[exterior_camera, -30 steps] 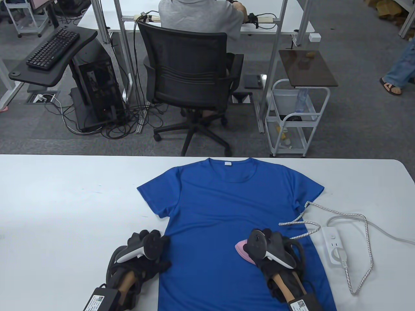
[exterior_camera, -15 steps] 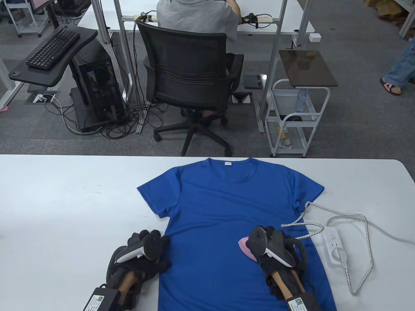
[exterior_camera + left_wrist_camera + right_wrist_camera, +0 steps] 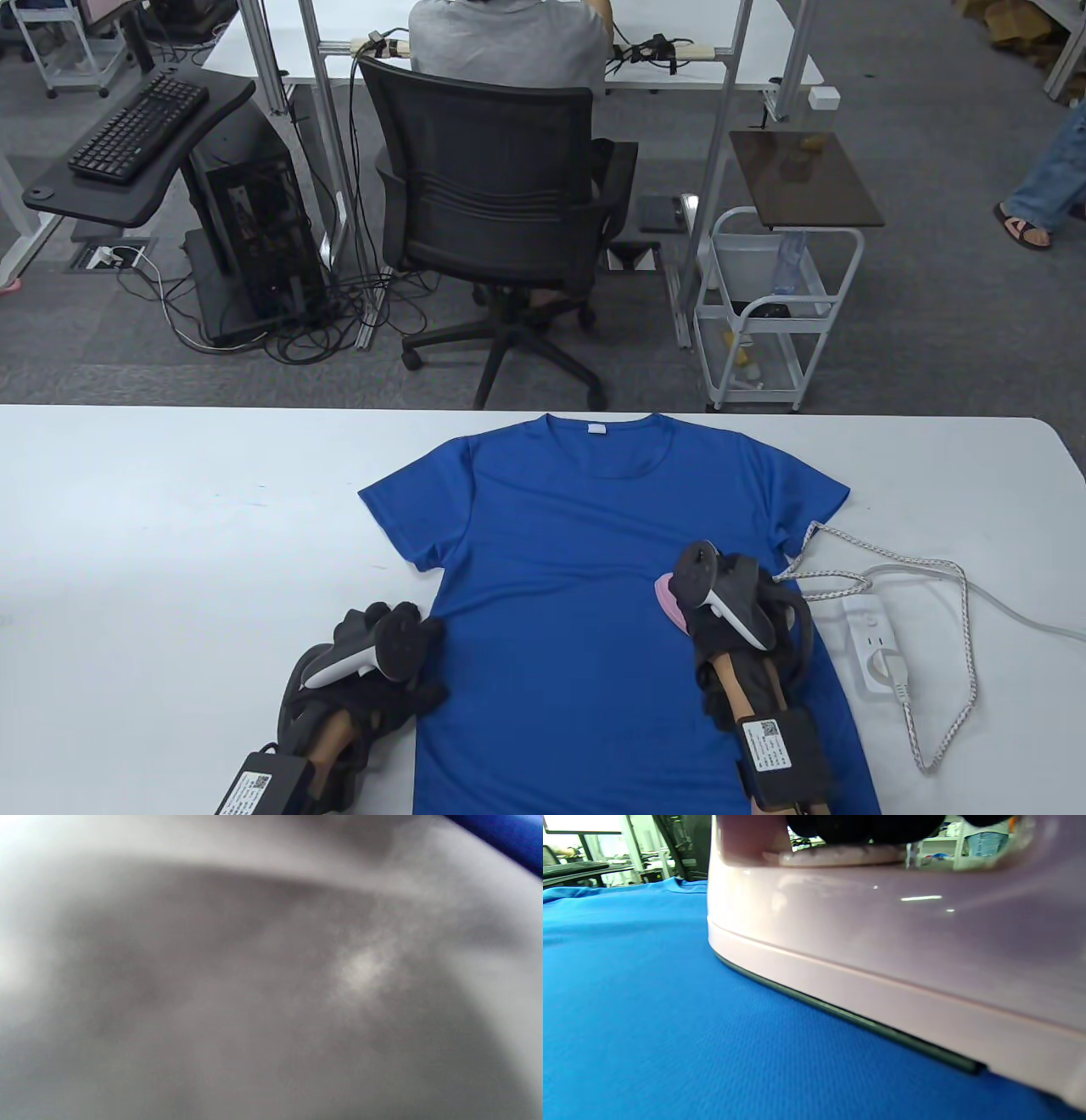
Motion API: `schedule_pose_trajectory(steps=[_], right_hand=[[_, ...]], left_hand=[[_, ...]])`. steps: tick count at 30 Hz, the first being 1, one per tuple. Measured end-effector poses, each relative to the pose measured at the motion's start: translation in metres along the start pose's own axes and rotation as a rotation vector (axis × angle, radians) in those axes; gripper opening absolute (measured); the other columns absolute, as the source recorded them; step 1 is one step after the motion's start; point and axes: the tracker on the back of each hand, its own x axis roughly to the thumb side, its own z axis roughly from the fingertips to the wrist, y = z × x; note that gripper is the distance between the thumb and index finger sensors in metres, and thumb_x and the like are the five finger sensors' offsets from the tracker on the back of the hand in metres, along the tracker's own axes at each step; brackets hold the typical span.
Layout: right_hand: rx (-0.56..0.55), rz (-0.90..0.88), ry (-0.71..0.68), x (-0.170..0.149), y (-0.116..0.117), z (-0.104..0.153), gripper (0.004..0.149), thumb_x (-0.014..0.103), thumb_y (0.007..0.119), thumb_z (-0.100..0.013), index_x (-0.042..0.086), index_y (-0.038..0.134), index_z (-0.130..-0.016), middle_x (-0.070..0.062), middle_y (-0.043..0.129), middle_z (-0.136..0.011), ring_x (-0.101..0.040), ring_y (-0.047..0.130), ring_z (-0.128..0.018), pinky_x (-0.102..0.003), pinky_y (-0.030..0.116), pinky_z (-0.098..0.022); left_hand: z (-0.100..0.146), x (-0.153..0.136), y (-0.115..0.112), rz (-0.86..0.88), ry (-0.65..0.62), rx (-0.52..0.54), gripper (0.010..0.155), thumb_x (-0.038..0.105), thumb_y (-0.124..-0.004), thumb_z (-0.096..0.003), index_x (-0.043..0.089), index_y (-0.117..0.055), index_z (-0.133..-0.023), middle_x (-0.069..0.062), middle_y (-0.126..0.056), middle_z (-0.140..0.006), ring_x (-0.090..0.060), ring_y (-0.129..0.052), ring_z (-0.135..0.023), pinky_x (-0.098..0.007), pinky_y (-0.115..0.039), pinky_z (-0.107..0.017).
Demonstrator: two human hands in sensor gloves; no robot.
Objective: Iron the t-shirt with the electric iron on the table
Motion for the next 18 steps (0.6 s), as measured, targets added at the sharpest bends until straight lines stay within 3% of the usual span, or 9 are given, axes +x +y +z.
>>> schedule_pose_trajectory(steps=[6, 10, 18], right_hand=[[0.045, -0.032, 0.015, -0.006, -0.003, -0.010, 0.066, 0.050, 0.058, -0.045, 0.016, 0.053, -0.101, -0.015, 0.073, -0.082, -0.039, 0.076, -0.064, -0.062, 0.062, -0.058], [0.018, -0.007, -0.006, -0.005, -0.002, -0.006, 0.066, 0.050, 0.057, -0.045, 0.016, 0.053, -0.101, -0.014, 0.073, -0.082, -0.039, 0.077, -0.063, -0.062, 0.063, -0.058], [0.008, 0.019, -0.157, -0.015, 0.002, 0.031, 0.066, 0.051, 0.057, -0.045, 0.015, 0.053, -0.101, -0.014, 0.074, -0.081, -0.038, 0.078, -0.062, -0.062, 0.063, -0.057]], left_hand=[[0.000, 0.000, 0.000, -0.002, -0.001, 0.000, 0.080, 0.063, -0.047, -0.0471, 0.037, 0.001, -0.106, -0.003, 0.011, -0.110, -0.040, 0.010, -0.101, -0.065, -0.005, -0.068], [0.000, 0.000, 0.000, -0.009, 0.003, 0.002, 0.080, 0.063, -0.047, -0.0470, 0.037, 0.001, -0.106, -0.003, 0.011, -0.110, -0.040, 0.010, -0.102, -0.065, -0.006, -0.069], [0.000, 0.000, 0.000, -0.006, 0.001, 0.001, 0.081, 0.063, -0.047, -0.0469, 0.036, 0.001, -0.106, -0.003, 0.011, -0.110, -0.040, 0.010, -0.101, -0.065, -0.006, -0.068]])
